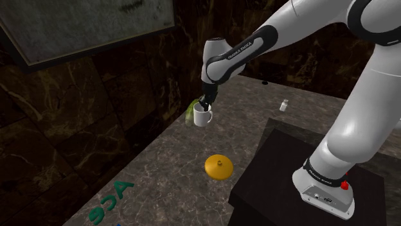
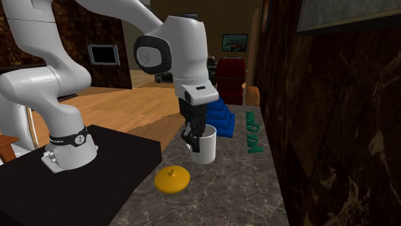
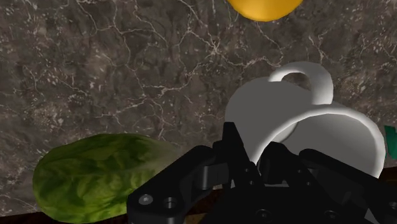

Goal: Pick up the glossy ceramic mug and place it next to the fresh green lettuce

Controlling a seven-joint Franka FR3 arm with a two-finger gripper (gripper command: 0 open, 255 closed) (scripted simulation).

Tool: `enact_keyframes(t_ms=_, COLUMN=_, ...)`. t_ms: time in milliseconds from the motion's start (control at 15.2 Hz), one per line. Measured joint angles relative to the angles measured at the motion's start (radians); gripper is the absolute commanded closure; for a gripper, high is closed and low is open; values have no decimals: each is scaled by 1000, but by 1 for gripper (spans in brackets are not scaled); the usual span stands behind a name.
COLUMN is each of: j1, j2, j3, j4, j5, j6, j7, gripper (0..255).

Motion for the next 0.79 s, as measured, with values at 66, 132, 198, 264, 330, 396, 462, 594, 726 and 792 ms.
enact_keyframes(t_ms=66, j1=-15, j2=3, j3=-12, j4=6, j5=2, j6=-4, j7=-27, gripper=255)
enact_keyframes(t_ms=132, j1=-29, j2=3, j3=-23, j4=11, j5=5, j6=-12, j7=-54, gripper=255)
enact_keyframes(t_ms=198, j1=-41, j2=11, j3=-33, j4=22, j5=5, j6=-15, j7=-76, gripper=255)
enact_keyframes(t_ms=264, j1=-53, j2=19, j3=-42, j4=30, j5=6, j6=-17, j7=-98, gripper=255)
enact_keyframes(t_ms=330, j1=-65, j2=31, j3=-52, j4=48, j5=6, j6=-24, j7=-120, gripper=255)
enact_keyframes(t_ms=396, j1=-80, j2=38, j3=-64, j4=67, j5=7, j6=-39, j7=-147, gripper=255)
enact_keyframes(t_ms=462, j1=-94, j2=47, j3=-74, j4=77, j5=8, j6=-40, j7=-172, gripper=255)
enact_keyframes(t_ms=594, j1=-118, j2=70, j3=-91, j4=100, j5=10, j6=-44, j7=-214, gripper=255)
enact_keyframes(t_ms=726, j1=-141, j2=93, j3=-107, j4=136, j5=11, j6=-59, j7=-254, gripper=255)
enact_keyframes(t_ms=792, j1=-146, j2=102, j3=-111, j4=142, j5=11, j6=-57, j7=-263, gripper=255)
